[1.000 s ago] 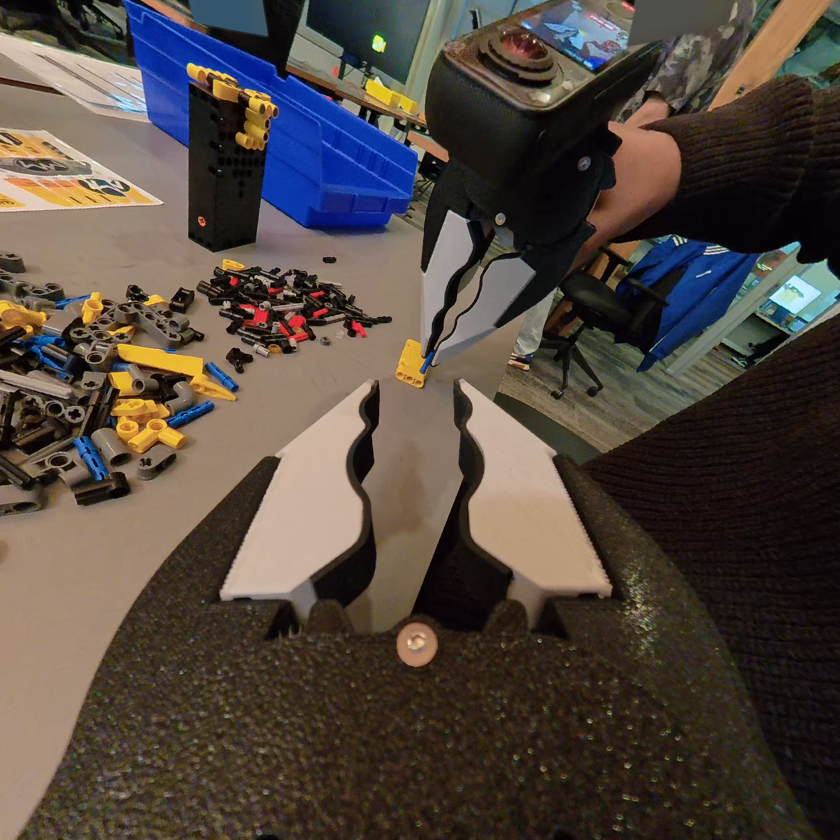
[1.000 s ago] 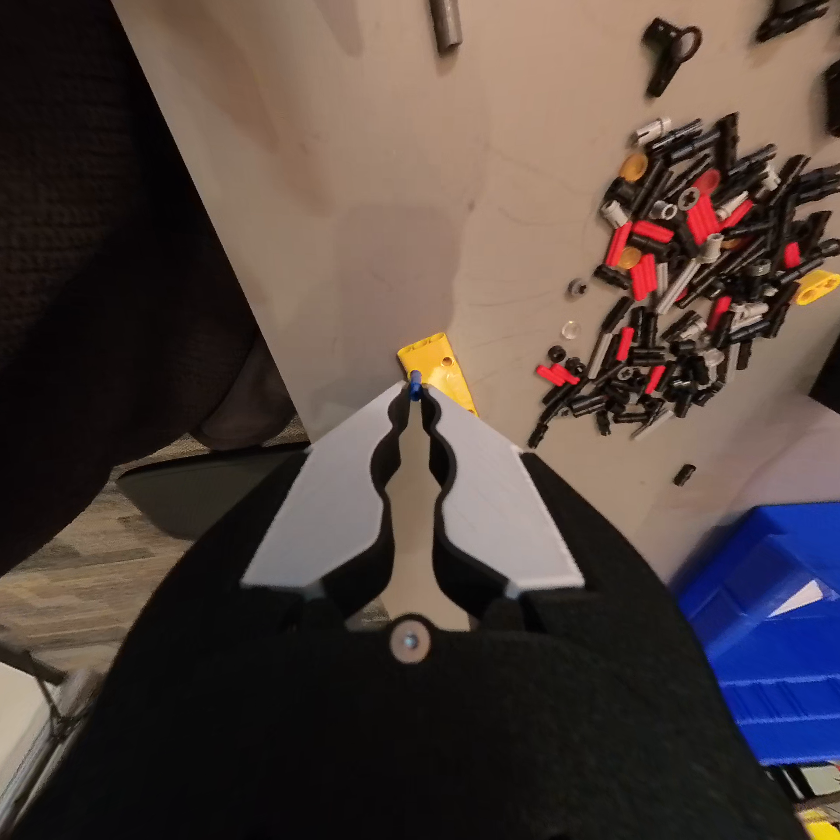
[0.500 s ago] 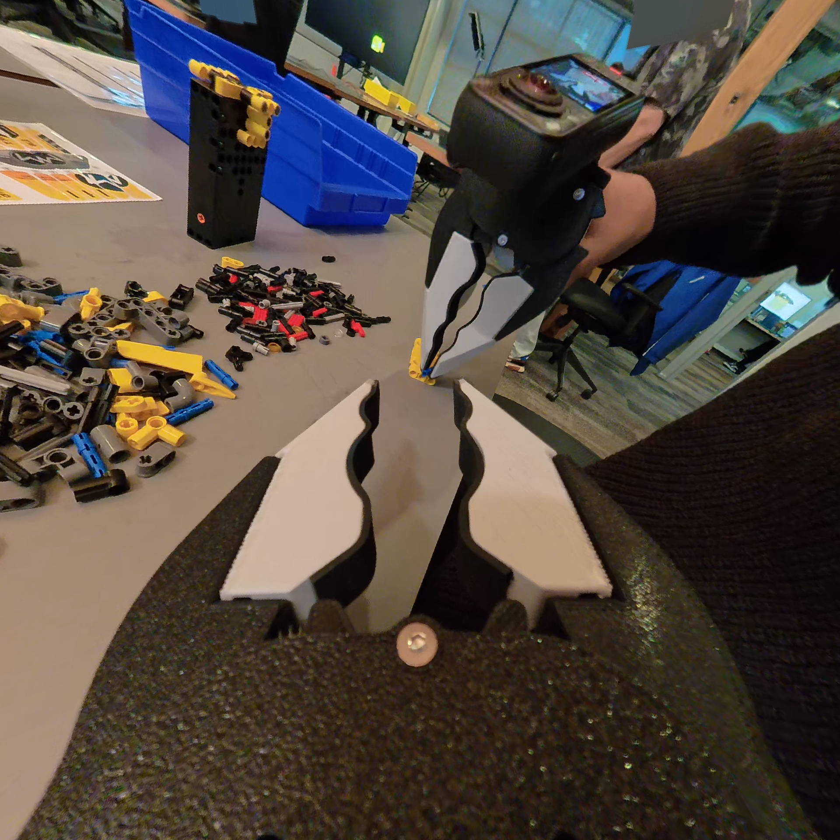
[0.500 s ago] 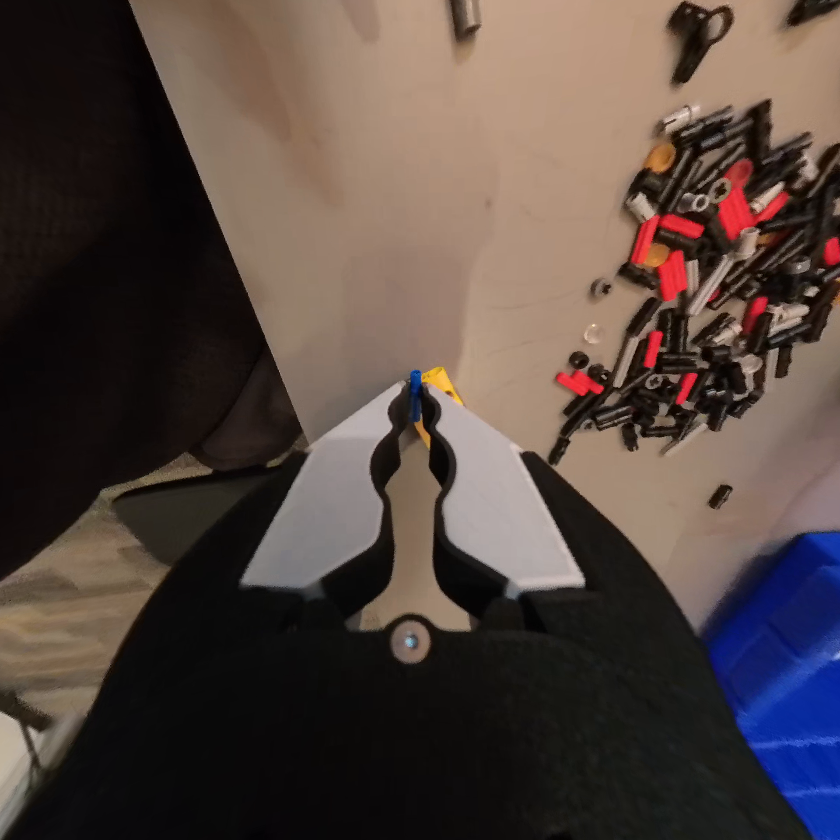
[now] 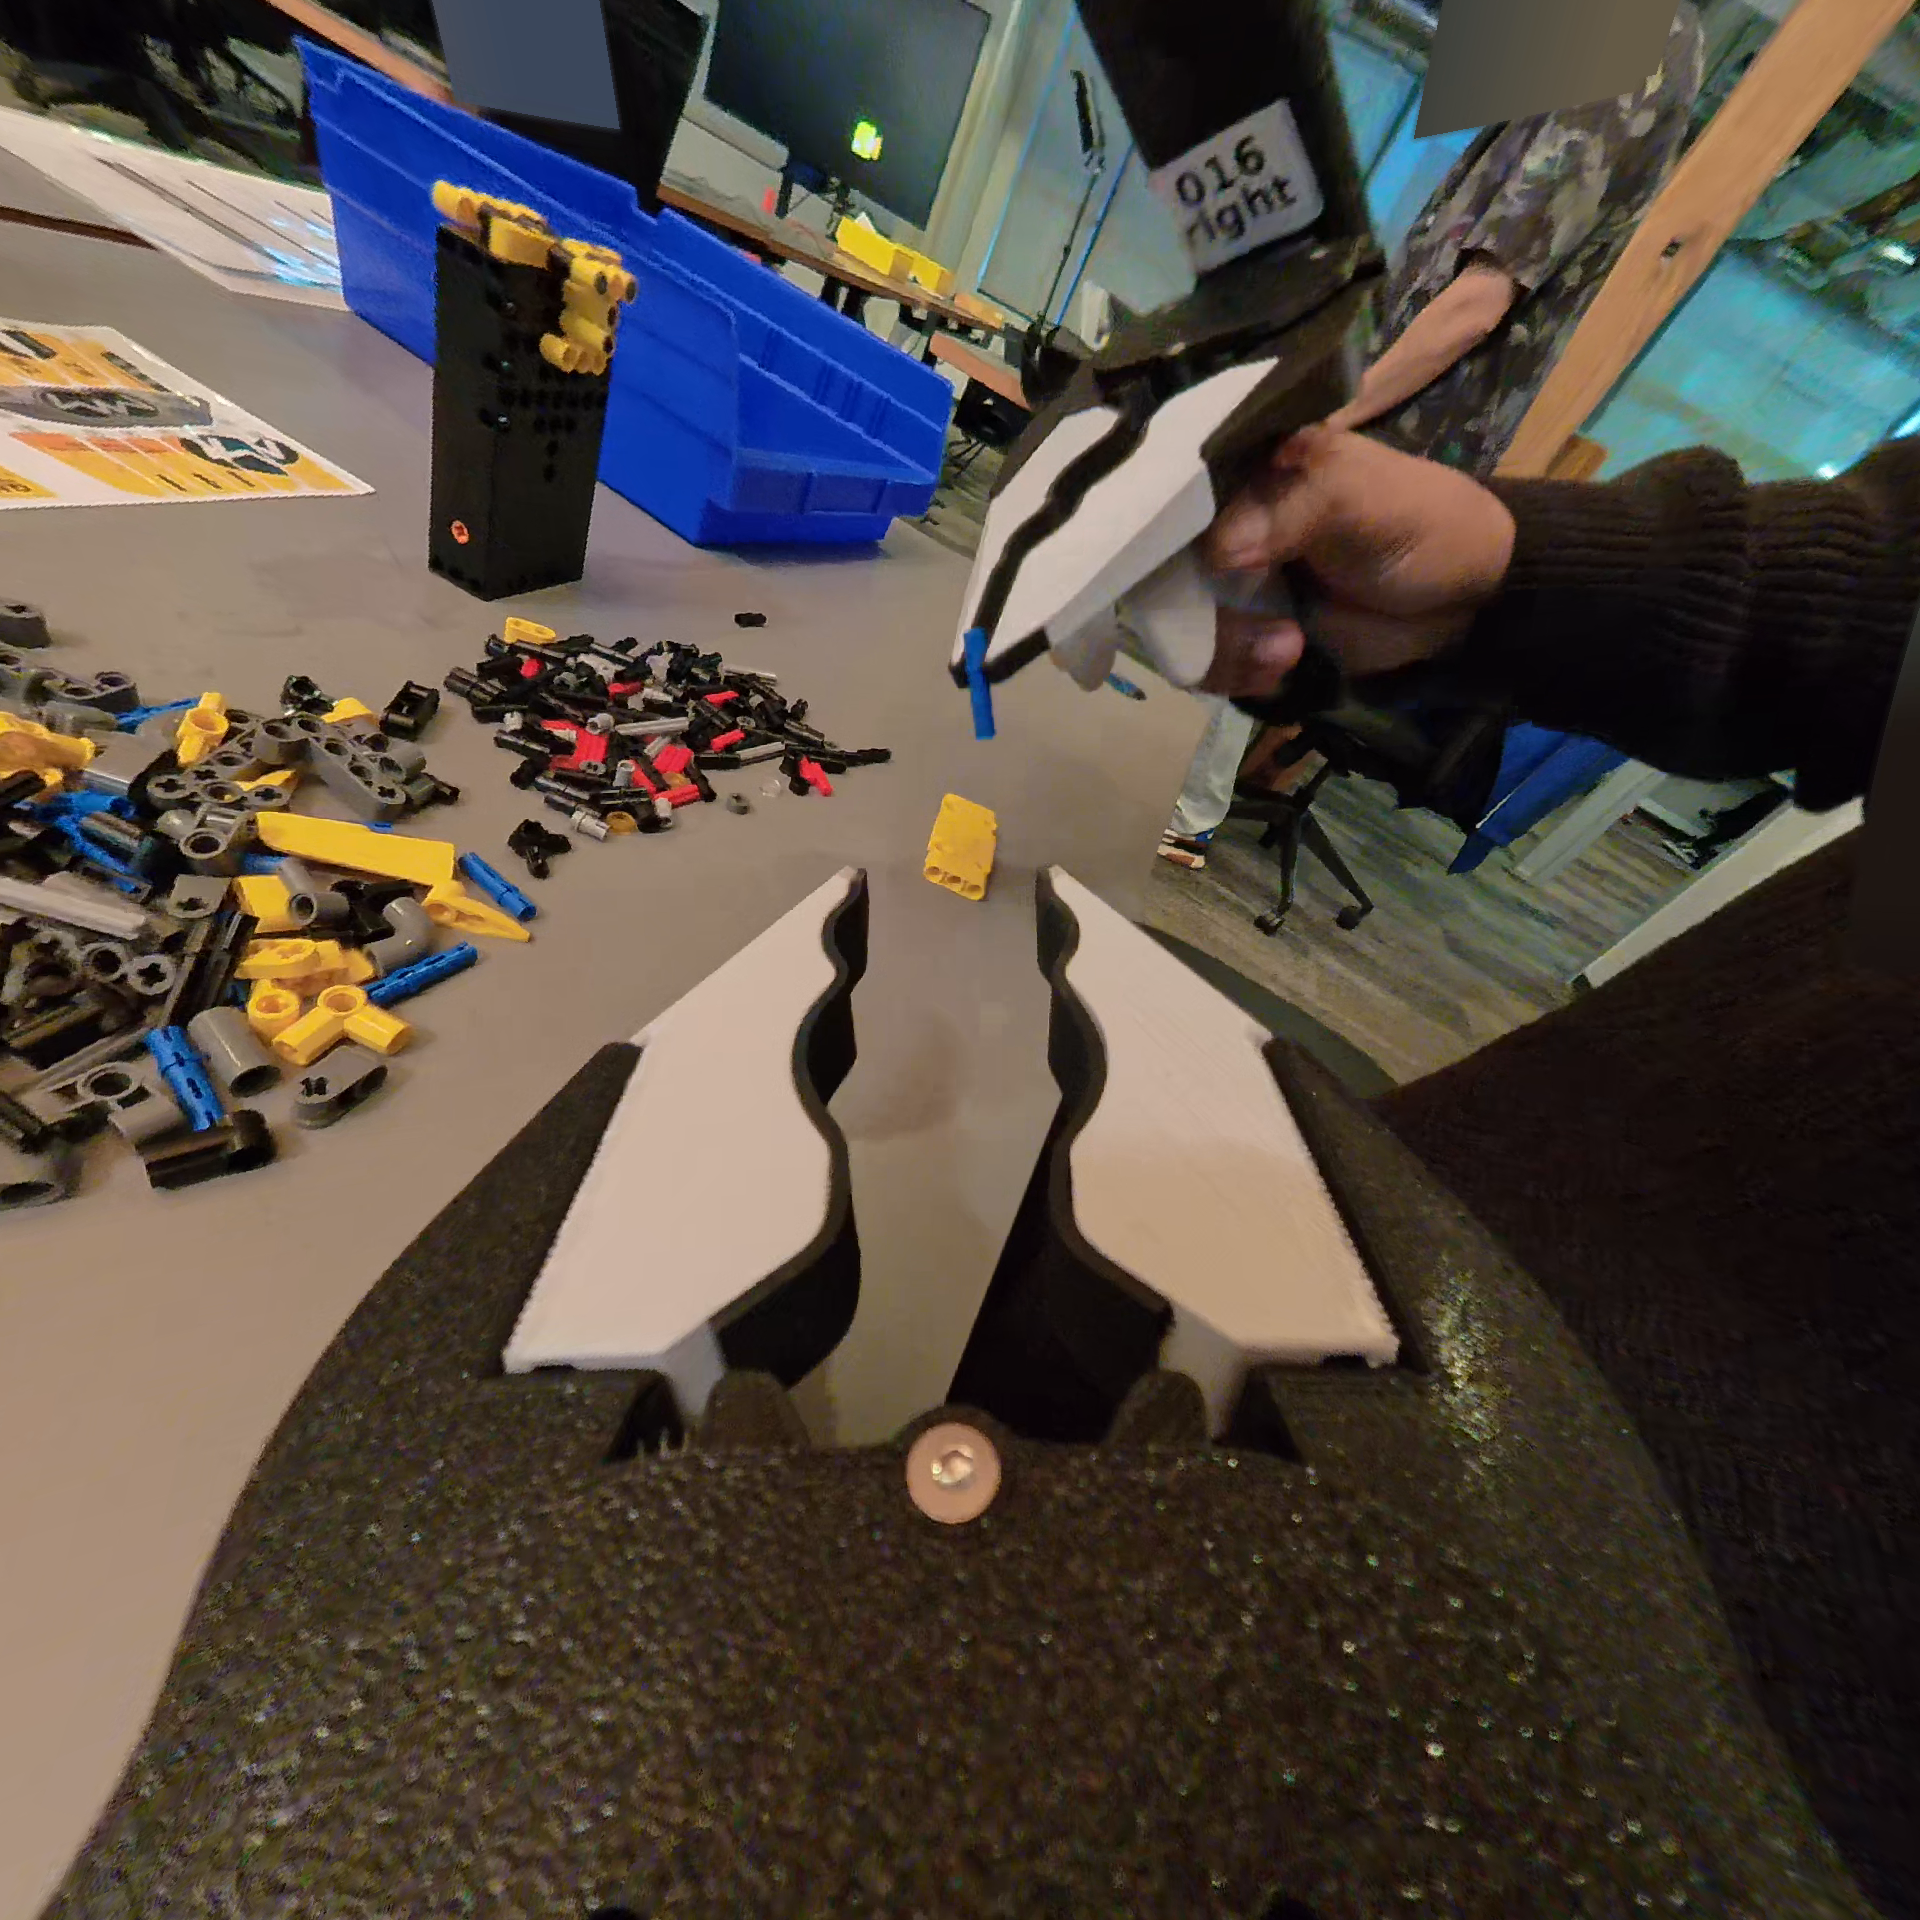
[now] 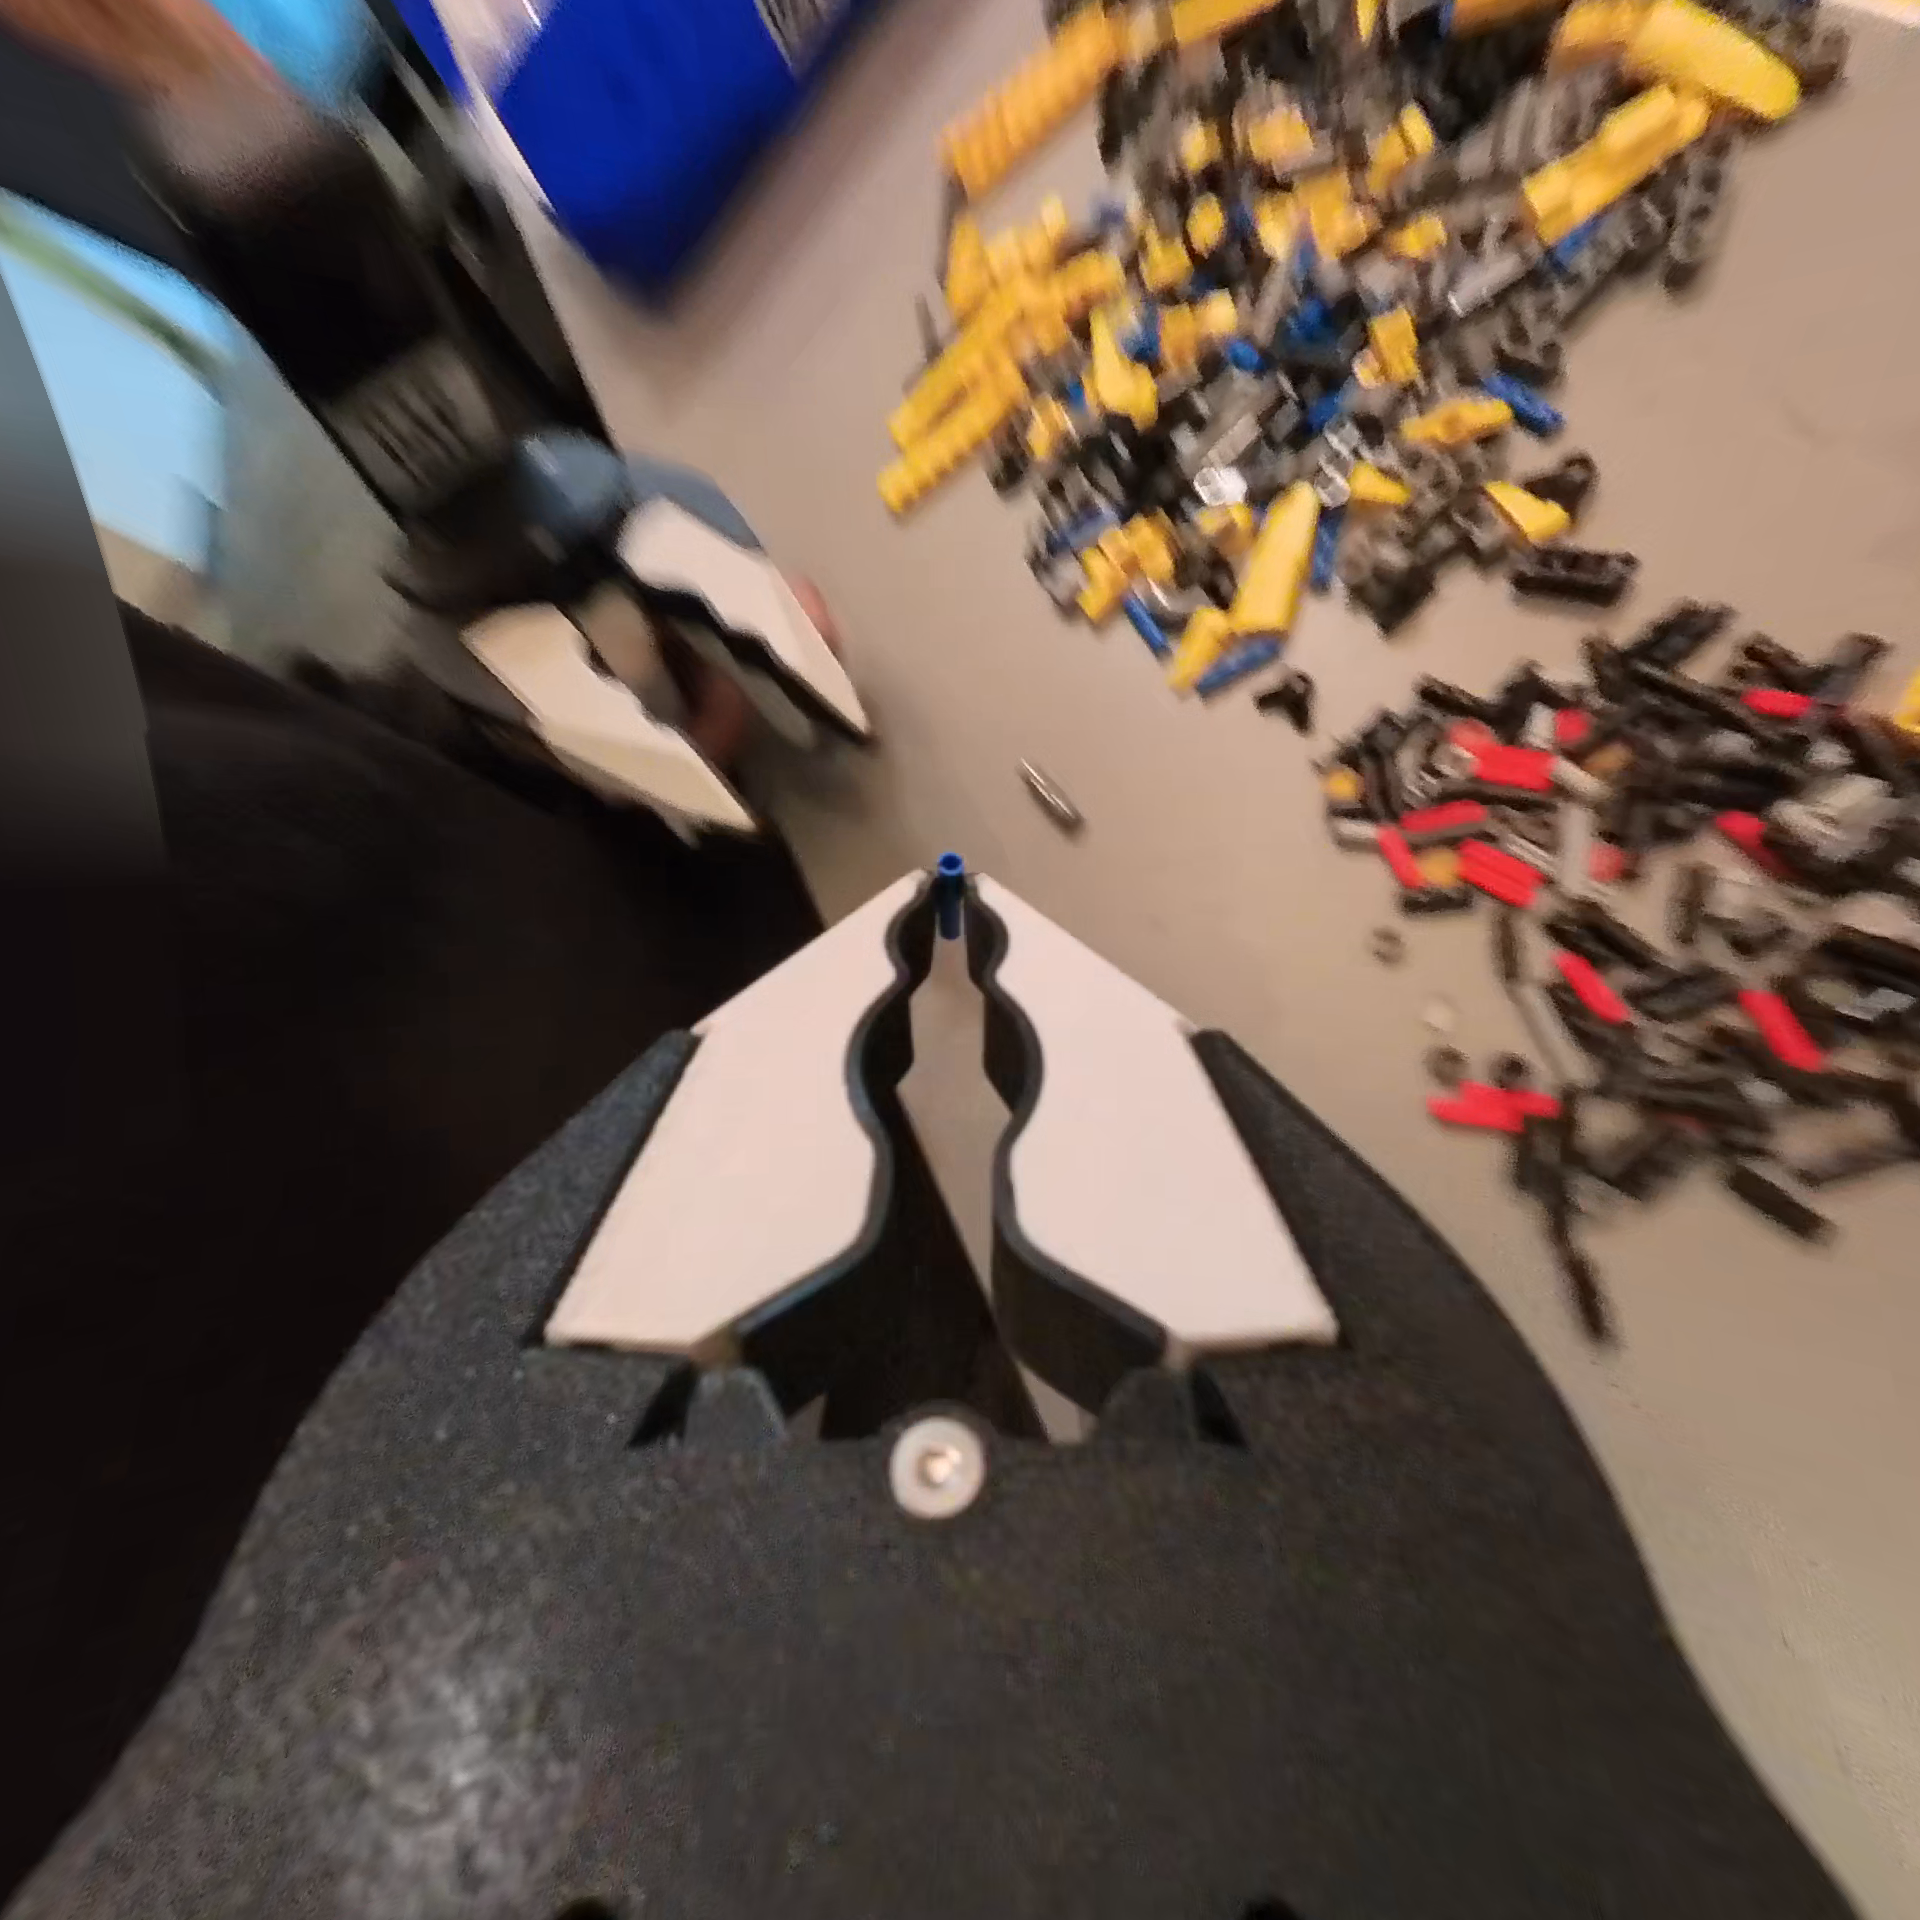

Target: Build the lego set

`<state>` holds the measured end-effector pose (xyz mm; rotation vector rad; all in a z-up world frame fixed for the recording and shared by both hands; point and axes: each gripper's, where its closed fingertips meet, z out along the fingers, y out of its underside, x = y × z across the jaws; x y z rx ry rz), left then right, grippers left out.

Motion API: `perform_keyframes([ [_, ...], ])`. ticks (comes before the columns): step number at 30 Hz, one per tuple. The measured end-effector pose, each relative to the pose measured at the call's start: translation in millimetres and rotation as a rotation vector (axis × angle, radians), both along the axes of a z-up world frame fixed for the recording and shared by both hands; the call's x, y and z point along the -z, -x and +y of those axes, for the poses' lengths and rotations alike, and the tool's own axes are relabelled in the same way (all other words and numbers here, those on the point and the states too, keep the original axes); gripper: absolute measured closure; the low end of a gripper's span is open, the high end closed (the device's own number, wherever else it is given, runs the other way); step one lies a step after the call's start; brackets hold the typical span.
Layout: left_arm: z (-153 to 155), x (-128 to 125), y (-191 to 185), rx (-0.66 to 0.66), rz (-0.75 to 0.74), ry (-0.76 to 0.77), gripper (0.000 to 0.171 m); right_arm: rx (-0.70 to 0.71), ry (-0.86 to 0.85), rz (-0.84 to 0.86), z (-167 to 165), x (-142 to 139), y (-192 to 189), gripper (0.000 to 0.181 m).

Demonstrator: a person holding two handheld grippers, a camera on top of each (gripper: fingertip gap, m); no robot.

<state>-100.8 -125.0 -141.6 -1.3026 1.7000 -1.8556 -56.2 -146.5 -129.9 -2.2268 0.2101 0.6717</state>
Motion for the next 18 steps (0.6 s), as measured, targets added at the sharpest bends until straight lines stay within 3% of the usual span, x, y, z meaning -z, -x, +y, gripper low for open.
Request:
perform_keyframes([
  [4, -6.2, -7.7, -3.8, -0.025, -0.046, 0.015, 0.139, 0.034, -0.117, 0.212, 13.7, -10.5, 23.2, 0.176],
  [8, -13.8, -13.7, -2.0, -0.009, -0.089, 0.026, 0.141, 0.031, -0.150, 0.298, 19.5, -6.8, 42.8, 0.176],
  [11, -15.0, -11.7, -1.8, -0.022, -0.098, -0.014, 0.165, 0.023, -0.148, 0.277, 18.4, -2.2, 46.9, 0.176],
  [17, -26.9, -4.4, 5.1, 0.065, -0.073, -0.065, 0.168, -0.071, -0.124, 0.117, 4.4, 4.5, 51.3, 0.175],
  [18, -28.1, -3.1, 6.4, 0.085, -0.064, -0.063, 0.167, -0.097, -0.135, 0.033, 2.0, 5.6, 49.0, 0.164],
])
